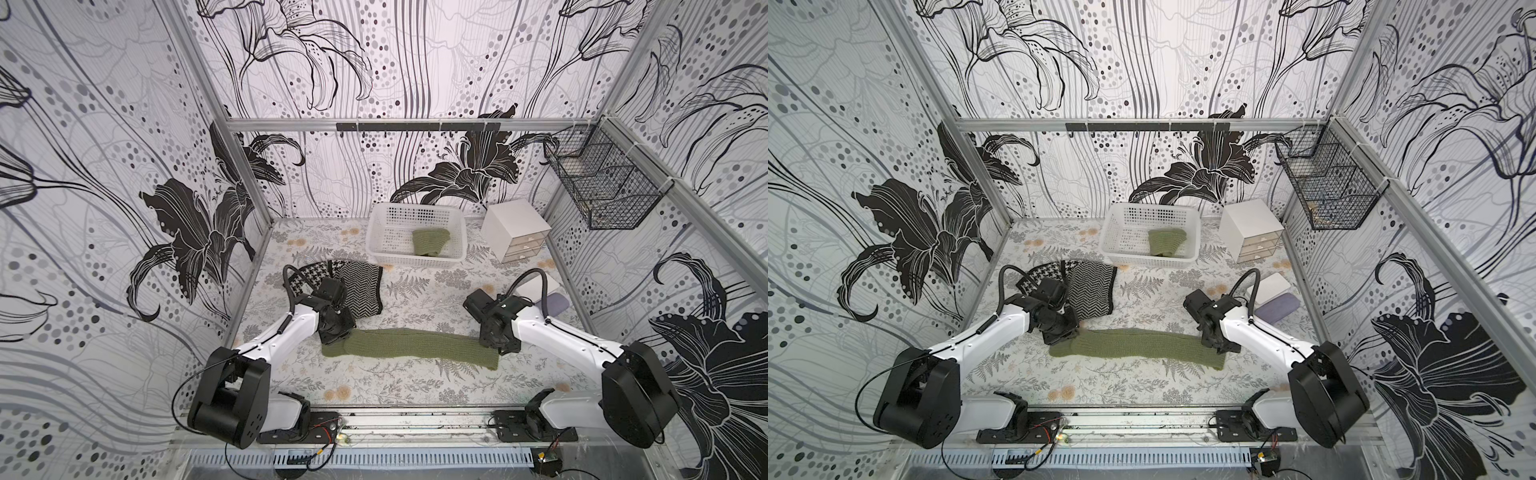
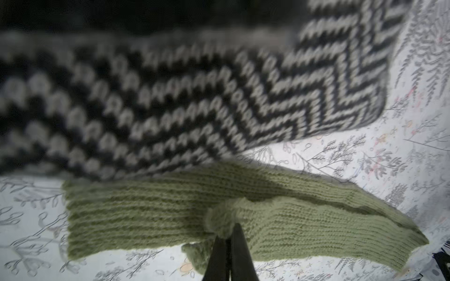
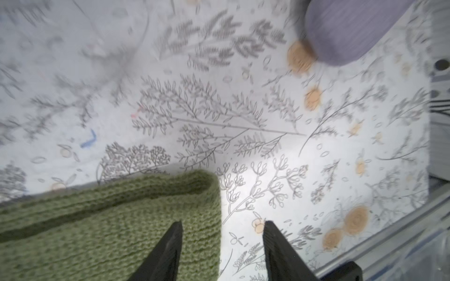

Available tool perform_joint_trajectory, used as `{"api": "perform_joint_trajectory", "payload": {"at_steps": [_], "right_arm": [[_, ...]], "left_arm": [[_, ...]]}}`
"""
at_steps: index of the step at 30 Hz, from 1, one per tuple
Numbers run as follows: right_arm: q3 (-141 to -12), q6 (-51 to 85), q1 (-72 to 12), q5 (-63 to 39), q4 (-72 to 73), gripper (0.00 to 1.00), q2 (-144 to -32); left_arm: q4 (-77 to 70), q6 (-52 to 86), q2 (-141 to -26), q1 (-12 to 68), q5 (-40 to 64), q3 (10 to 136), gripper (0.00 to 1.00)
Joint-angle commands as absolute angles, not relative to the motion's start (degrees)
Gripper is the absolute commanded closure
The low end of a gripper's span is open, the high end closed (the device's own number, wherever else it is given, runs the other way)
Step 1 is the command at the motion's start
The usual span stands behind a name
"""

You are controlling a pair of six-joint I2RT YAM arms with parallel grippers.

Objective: Roll up the scarf and place it into the basket
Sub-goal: Fold the scarf at the center of the board.

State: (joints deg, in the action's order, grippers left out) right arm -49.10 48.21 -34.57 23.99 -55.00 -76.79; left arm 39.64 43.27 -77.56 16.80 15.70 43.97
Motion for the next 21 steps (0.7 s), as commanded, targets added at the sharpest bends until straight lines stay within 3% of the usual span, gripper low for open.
{"api": "perform_joint_trajectory", "payload": {"at_steps": [1, 6, 11, 21], "right_arm": [[-52.6, 46.7, -34.4, 30.0, -59.1, 0.44, -74.2], [-53.1, 44.1, -34.4, 28.1, -57.2, 0.44, -67.4], [-53.3, 42.5, -34.4, 26.9, -58.9, 0.42, -69.4], [-47.3, 42.1, -34.4, 16.3, -48.5, 0.42, -76.3]], "left_arm": [[33.5, 44.0, -78.2, 17.8, 19.0, 46.1, 1.00], [43.3, 43.1, -74.7, 17.9, 15.6, 51.1, 1.00], [57.3, 43.9, -65.6, 15.4, 8.3, 50.3, 1.00], [49.4, 40.9, -71.5, 3.8, 8.0, 46.8, 1.00]]}}
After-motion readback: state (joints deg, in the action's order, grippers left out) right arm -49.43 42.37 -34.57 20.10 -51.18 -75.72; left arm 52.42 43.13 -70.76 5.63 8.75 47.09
